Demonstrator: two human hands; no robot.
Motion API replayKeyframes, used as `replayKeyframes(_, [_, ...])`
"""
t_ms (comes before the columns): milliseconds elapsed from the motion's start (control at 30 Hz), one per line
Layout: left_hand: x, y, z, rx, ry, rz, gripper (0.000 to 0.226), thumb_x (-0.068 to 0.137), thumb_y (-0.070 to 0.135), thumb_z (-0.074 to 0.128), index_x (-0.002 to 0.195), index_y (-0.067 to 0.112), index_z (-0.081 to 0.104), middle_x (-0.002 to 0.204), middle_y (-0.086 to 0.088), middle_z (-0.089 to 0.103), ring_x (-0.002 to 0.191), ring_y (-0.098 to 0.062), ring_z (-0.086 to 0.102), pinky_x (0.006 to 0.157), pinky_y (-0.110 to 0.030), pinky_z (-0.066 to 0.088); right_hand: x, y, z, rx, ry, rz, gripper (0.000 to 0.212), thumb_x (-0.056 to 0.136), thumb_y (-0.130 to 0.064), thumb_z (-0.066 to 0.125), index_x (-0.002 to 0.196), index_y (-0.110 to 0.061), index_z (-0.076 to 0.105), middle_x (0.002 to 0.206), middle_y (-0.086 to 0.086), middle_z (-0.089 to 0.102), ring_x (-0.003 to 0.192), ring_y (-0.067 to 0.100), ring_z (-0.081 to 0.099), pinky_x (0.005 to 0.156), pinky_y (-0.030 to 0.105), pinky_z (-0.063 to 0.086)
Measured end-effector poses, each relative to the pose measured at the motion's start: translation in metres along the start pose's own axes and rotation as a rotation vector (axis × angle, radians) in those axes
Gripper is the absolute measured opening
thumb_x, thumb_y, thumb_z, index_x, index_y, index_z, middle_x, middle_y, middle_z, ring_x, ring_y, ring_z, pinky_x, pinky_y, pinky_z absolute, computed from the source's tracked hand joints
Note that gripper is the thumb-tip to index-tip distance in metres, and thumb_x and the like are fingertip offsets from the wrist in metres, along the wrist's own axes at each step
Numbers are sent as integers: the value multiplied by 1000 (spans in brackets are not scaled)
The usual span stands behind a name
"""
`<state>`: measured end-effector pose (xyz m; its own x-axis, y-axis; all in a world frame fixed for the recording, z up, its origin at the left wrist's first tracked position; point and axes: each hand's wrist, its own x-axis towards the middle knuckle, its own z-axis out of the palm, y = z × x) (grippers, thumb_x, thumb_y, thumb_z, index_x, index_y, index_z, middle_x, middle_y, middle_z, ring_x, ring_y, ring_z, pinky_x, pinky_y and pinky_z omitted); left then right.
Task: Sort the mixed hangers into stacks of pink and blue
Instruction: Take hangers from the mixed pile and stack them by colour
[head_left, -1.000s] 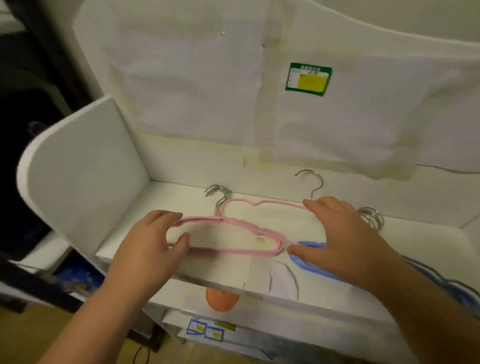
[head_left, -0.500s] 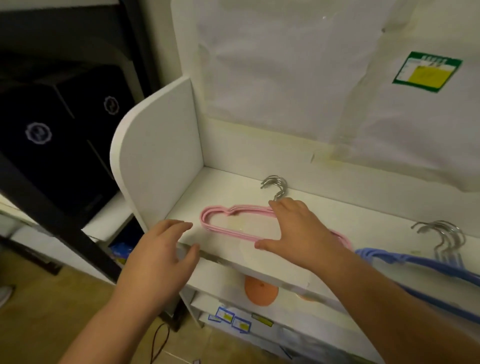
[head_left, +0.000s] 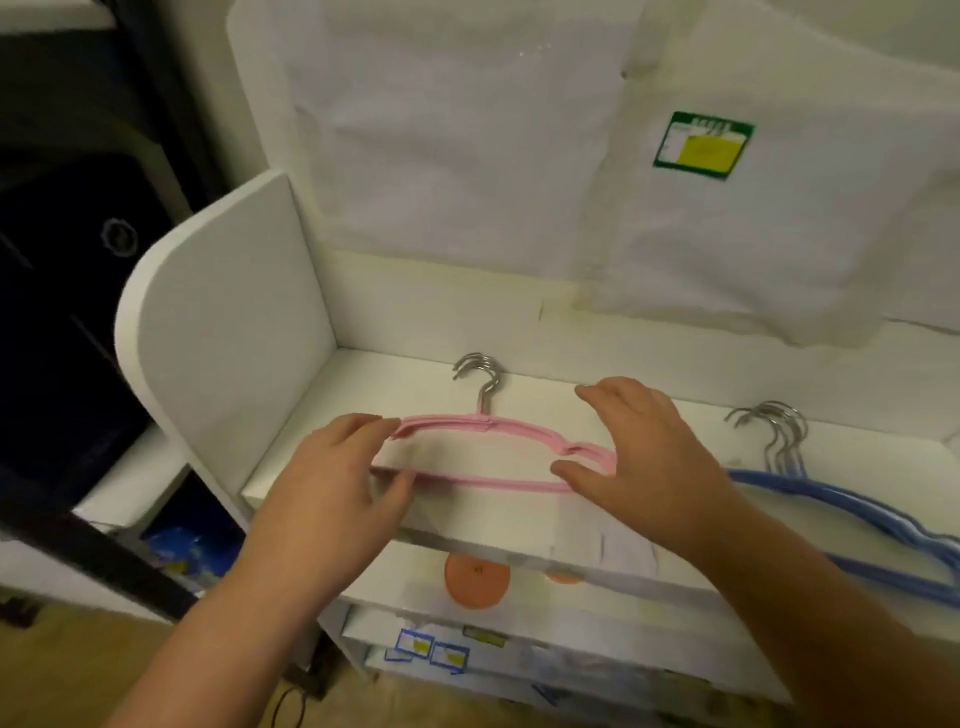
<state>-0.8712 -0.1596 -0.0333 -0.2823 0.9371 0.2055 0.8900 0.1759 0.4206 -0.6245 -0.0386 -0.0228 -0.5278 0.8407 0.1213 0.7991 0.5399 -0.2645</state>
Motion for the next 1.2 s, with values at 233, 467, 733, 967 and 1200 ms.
replayKeyframes(233, [10, 83, 26, 95, -111, 183, 60, 86, 46, 57, 143, 31, 41, 146, 3, 43, 132, -20, 39, 107, -37, 36, -87, 71, -54, -26, 154, 177, 68, 84, -52, 63, 142, -23, 41, 143, -3, 41, 130, 18, 40, 105, 30, 34])
replayKeyframes(467, [-38, 190, 52, 54, -145, 405, 59, 84, 42, 61, 139, 29, 47, 140, 4, 49, 126, -21, 46, 103, -37, 41, -231, 133, -98, 8, 228, 356, 57, 84, -53, 60, 133, -27, 48, 123, -16, 47, 109, 4, 46, 92, 21, 41])
replayKeyframes(733, [-132, 321, 81, -10, -208, 585, 55, 85, 43, 59, 137, 29, 49, 135, 8, 52, 123, -16, 48, 101, -33, 41, -406, 194, -135, -4, 280, 528, 60, 82, -55, 61, 133, -30, 46, 128, -14, 47, 115, 8, 47, 92, 27, 43])
replayKeyframes(967, [-196, 428, 110, -85, -258, 736, 55, 87, 45, 57, 139, 34, 44, 136, 11, 50, 125, -11, 44, 99, -27, 36, -517, 240, -158, -7, 277, 682, 69, 81, -60, 56, 142, -33, 40, 140, -15, 40, 122, 6, 44, 94, 30, 50])
replayKeyframes(1200, [-210, 520, 156, -142, -343, 870, 50, 88, 43, 58, 136, 35, 47, 131, 17, 51, 119, -5, 48, 95, -18, 35, -555, 306, -184, -14, 318, 782, 66, 82, -55, 63, 141, -34, 41, 140, -15, 41, 124, 6, 42, 96, 25, 44])
